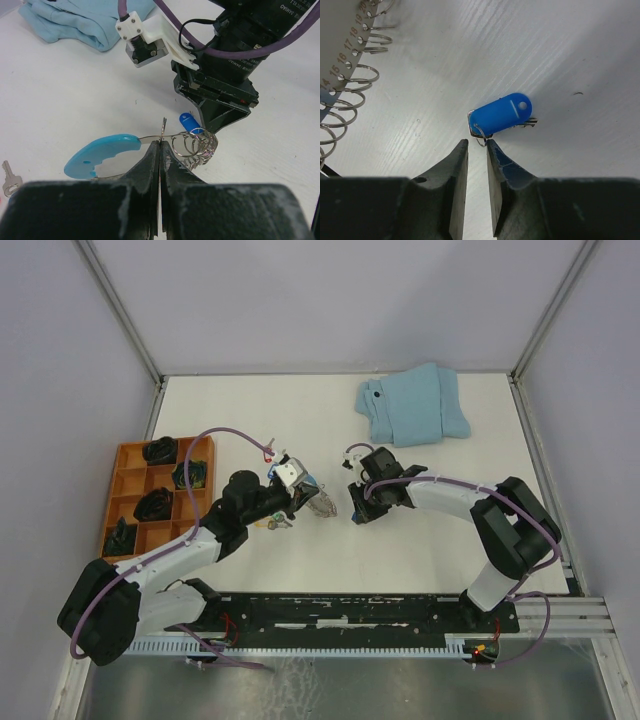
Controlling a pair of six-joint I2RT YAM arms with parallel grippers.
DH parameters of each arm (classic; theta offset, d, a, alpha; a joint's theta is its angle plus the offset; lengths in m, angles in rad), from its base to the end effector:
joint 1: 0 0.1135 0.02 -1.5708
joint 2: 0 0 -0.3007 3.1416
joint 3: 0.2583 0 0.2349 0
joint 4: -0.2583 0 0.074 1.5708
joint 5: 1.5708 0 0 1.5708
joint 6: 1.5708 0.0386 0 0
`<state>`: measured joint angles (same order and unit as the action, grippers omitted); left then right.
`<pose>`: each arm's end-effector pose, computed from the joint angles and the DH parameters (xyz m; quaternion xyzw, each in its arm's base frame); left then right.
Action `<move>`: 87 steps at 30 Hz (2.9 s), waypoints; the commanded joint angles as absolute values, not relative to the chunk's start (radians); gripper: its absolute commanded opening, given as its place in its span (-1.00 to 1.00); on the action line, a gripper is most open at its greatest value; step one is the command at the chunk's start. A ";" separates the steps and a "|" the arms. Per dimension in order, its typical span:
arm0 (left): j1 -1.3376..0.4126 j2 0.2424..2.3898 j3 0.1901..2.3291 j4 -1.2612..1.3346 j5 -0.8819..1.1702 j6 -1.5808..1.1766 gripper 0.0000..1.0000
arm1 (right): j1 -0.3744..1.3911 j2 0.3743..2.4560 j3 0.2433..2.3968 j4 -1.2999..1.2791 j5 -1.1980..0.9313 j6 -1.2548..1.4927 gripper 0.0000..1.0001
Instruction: Put the keys on the keyring
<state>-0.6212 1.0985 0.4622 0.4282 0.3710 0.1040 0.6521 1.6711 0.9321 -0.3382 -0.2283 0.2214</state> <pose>0.1619 -0.1331 0.2719 0.3794 0.6726 -0.2968 0.5618 0.2421 0.1958 0.2058 -0.2330 0.9352 0.2027 0.1732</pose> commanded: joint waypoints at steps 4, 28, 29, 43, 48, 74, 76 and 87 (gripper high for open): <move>-0.619 1.077 0.467 0.494 0.380 0.142 -0.95 | 0.649 1.645 0.980 -0.342 -0.263 0.206 -0.53; -0.620 1.076 0.468 0.493 0.379 0.143 -0.95 | 0.648 1.710 1.011 -0.359 -0.265 0.224 -0.65; -0.620 1.075 0.467 0.492 0.379 0.143 -0.95 | 0.648 1.712 1.011 -0.360 -0.265 0.224 -0.65; -0.620 1.075 0.466 0.494 0.379 0.143 -0.95 | 0.648 1.704 1.006 -0.376 -0.261 0.213 -0.73; -0.620 1.075 0.466 0.495 0.379 0.144 -0.95 | 0.649 1.711 1.008 -0.365 -0.260 0.215 -0.73; -0.619 1.093 0.479 0.501 0.466 0.199 -0.95 | 0.645 1.382 0.982 -0.339 -0.305 -0.048 -0.99; -0.618 1.095 0.488 0.496 0.482 0.207 -0.95 | 0.645 1.322 0.962 -0.305 -0.306 -0.072 -0.99; -0.611 1.108 0.543 0.417 0.596 0.287 -0.95 | 0.646 1.113 0.833 -0.111 -0.464 -0.142 -0.99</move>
<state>-0.6170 1.1046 0.4831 0.4019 0.5266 0.2077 0.6472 1.1477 0.8467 -0.2020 -0.3317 -0.0818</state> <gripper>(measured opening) 0.027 0.012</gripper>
